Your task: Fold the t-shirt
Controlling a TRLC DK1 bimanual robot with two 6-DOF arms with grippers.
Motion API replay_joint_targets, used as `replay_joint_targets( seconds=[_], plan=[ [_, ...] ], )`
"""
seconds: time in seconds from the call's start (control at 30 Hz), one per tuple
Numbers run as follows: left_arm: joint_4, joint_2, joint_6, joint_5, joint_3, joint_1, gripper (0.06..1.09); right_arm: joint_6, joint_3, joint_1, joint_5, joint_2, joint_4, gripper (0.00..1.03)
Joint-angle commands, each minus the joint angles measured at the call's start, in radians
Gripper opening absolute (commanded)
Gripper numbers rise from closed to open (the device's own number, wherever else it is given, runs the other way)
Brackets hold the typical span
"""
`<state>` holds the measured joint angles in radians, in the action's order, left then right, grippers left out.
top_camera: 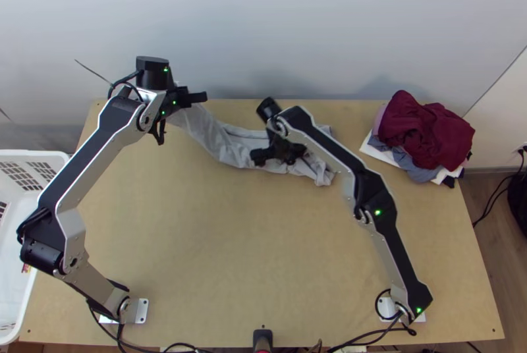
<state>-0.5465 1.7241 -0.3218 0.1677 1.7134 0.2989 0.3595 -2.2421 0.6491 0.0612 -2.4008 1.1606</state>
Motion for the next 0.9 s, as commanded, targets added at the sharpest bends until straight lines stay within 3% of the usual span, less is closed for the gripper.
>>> replay_joint_targets(
  seconds=[0.0,0.5,0.87],
  plan=[
    [0.007,-0.003,-0.008,-0.043,0.025,0.054,0.1,0.01,-0.008,-0.032,0.012,0.141,-0.002,1.0],
    [0.008,0.103,0.01,-0.092,0.077,0.247,0.1,0.001,0.009,-0.166,0.052,0.474,0.174,1.0],
    [0.033,0.348,0.018,-0.166,0.324,0.356,0.1,0.018,0.153,-0.282,0.068,0.631,0.235,1.0]
  ],
)
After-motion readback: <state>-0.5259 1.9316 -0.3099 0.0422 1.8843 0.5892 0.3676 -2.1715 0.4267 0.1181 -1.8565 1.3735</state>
